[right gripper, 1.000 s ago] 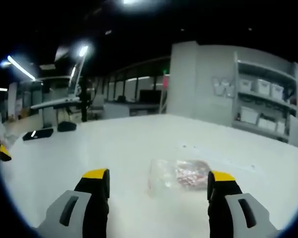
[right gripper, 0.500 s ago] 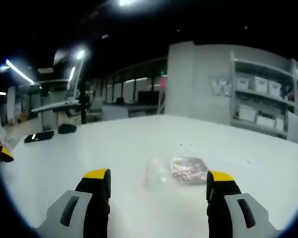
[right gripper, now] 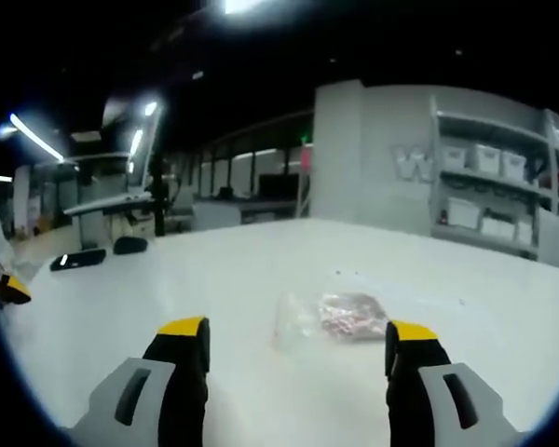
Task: Open the resealable bag by pulling the two sides of the seal apart until the entire bag opening is separated and visibly accessible.
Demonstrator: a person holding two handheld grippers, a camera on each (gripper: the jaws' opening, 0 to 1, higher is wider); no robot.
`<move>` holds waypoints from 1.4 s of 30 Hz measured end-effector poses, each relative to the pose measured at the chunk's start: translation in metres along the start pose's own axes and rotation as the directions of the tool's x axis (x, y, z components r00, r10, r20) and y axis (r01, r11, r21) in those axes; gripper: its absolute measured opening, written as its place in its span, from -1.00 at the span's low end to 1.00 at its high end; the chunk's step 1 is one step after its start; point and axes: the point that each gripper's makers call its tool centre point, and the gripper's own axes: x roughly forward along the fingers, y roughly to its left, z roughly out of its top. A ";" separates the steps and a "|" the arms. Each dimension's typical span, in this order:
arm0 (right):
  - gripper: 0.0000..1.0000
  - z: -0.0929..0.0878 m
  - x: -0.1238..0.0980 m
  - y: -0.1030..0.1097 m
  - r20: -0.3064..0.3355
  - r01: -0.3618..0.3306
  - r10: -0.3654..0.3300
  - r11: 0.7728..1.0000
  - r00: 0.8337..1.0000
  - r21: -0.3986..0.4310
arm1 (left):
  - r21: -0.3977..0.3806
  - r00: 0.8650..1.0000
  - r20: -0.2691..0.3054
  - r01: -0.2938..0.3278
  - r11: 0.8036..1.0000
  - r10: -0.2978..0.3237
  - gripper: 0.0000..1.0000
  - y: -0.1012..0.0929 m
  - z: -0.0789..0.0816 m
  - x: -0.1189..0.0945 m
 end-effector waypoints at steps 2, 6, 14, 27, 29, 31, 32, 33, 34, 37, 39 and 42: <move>0.54 0.001 -0.002 0.000 0.003 -0.001 0.001 1.000 1.000 0.002 | 0.000 1.000 0.000 0.000 1.000 0.000 0.98 0.000 0.000 0.000; 0.54 0.001 -0.005 0.001 0.006 -0.004 0.004 1.000 1.000 0.001 | 0.000 1.000 0.001 0.000 1.000 0.000 0.98 -0.001 0.000 -0.001; 0.54 -0.002 -0.014 -0.003 0.008 0.004 -0.005 1.000 1.000 0.010 | 0.005 1.000 0.003 0.001 1.000 -0.001 0.98 -0.002 0.002 -0.002; 0.53 -0.005 -0.027 -0.004 0.016 0.008 -0.008 1.000 1.000 0.024 | 0.007 1.000 0.008 -0.001 1.000 0.001 0.98 -0.003 0.003 -0.002; 0.53 -0.004 -0.029 -0.004 0.018 0.009 -0.009 1.000 1.000 0.025 | 0.010 1.000 0.006 -0.003 1.000 0.003 0.98 -0.003 0.003 -0.002; 0.53 -0.003 -0.031 -0.004 0.022 0.009 -0.010 1.000 1.000 0.027 | 0.011 1.000 0.005 -0.003 1.000 0.003 0.98 -0.003 0.003 -0.002; 0.53 -0.003 -0.032 -0.004 0.024 0.009 -0.010 1.000 1.000 0.028 | 0.010 1.000 0.006 -0.002 1.000 0.002 0.98 -0.003 0.003 -0.002; 0.53 -0.003 -0.033 -0.004 0.026 0.009 -0.010 1.000 1.000 0.029 | 0.010 1.000 0.006 -0.002 1.000 0.002 0.98 -0.003 0.003 -0.002; 0.53 -0.002 -0.034 -0.004 0.027 0.009 -0.010 1.000 1.000 0.029 | 0.010 1.000 0.006 -0.002 1.000 0.002 0.98 -0.003 0.003 -0.002; 0.53 -0.002 -0.037 -0.003 0.030 0.009 -0.010 1.000 0.999 0.029 | 0.010 1.000 0.004 -0.003 1.000 0.003 0.98 -0.003 0.003 -0.002; 0.52 -0.002 -0.040 -0.004 0.032 0.011 -0.012 1.000 0.999 0.028 | 0.009 1.000 0.004 -0.003 1.000 0.003 0.98 -0.003 0.003 -0.003; 0.52 -0.002 -0.045 -0.005 0.036 0.013 -0.014 1.000 0.999 0.028 | 0.007 1.000 0.005 -0.004 1.000 0.004 0.98 -0.002 0.002 -0.003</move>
